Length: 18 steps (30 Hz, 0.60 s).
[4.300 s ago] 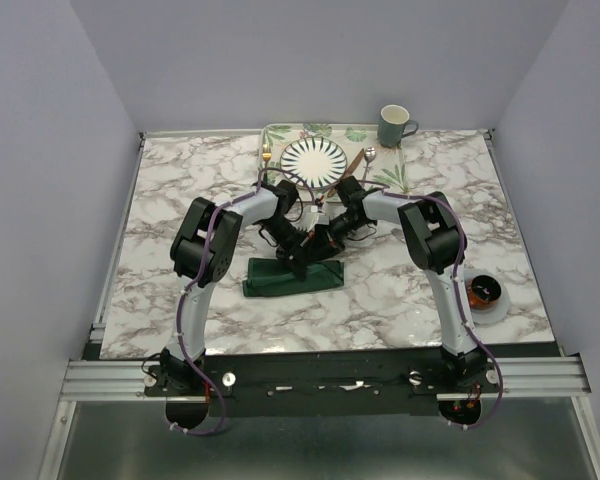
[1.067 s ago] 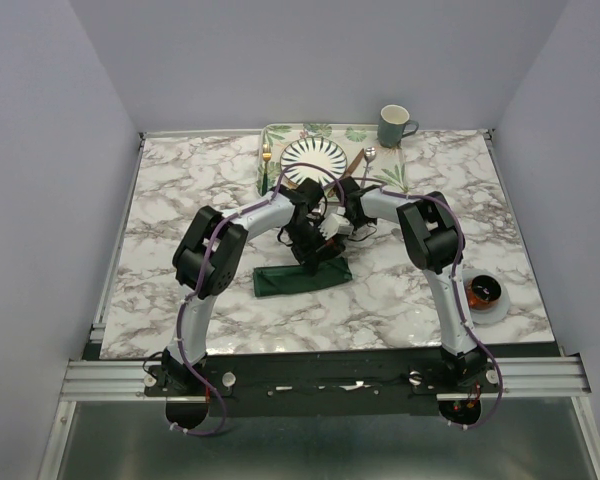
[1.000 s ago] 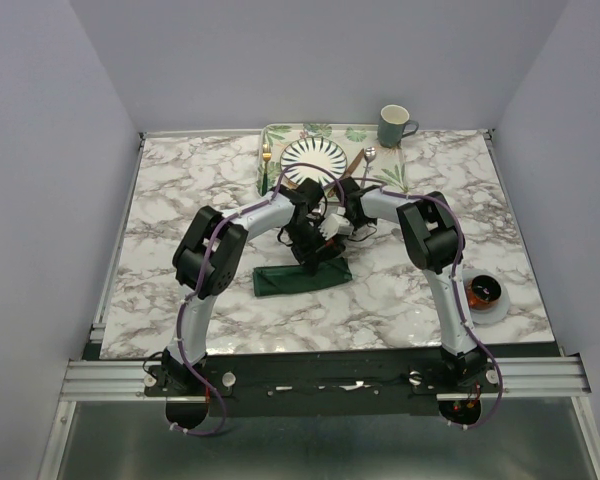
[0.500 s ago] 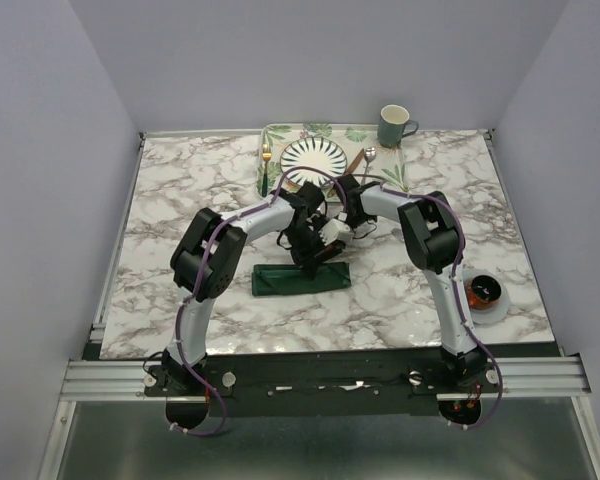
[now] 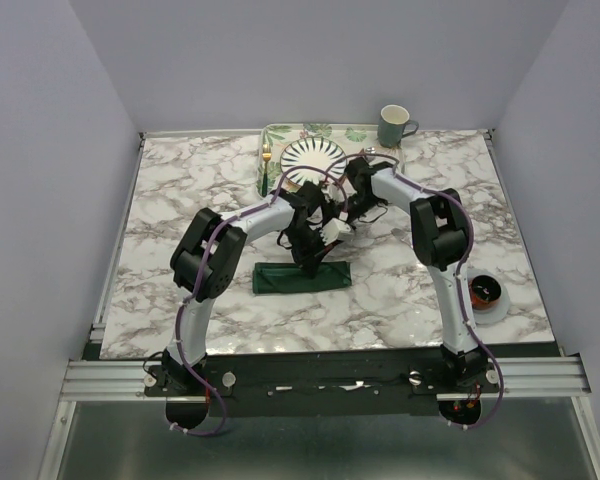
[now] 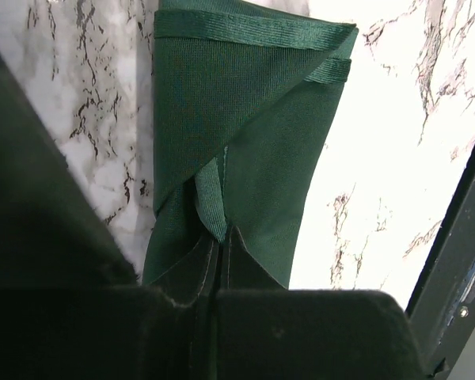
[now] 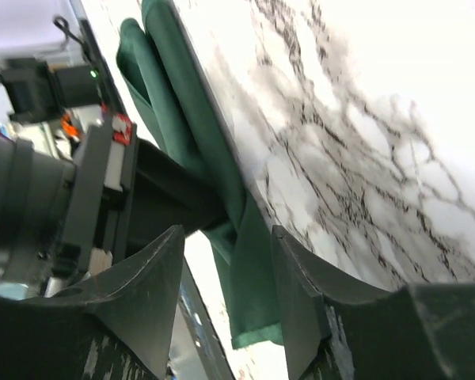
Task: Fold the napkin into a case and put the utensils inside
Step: Stuff the top corner of the smaller-rectangle-folded napkin at the center of the board.
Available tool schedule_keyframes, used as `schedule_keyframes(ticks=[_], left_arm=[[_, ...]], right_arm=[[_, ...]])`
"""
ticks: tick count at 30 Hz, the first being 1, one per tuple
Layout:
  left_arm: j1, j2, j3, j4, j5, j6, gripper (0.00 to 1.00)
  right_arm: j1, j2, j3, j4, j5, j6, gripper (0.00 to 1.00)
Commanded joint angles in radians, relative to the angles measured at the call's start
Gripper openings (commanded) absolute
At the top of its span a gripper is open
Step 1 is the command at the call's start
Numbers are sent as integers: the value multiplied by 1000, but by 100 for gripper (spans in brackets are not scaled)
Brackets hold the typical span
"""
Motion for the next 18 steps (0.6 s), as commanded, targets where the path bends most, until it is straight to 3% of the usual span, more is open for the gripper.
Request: schedule_keyframes(ticks=[1, 13, 18], left_arm=[[-9, 48, -25, 39, -59, 27, 1], [-5, 65, 10, 30, -59, 16, 1], [-4, 78, 27, 28, -49, 4, 1]], right_arm=[[4, 12, 9, -149, 38, -158, 57], [4, 27, -58, -180, 64, -273, 56], [5, 27, -67, -163, 42, -269, 50]])
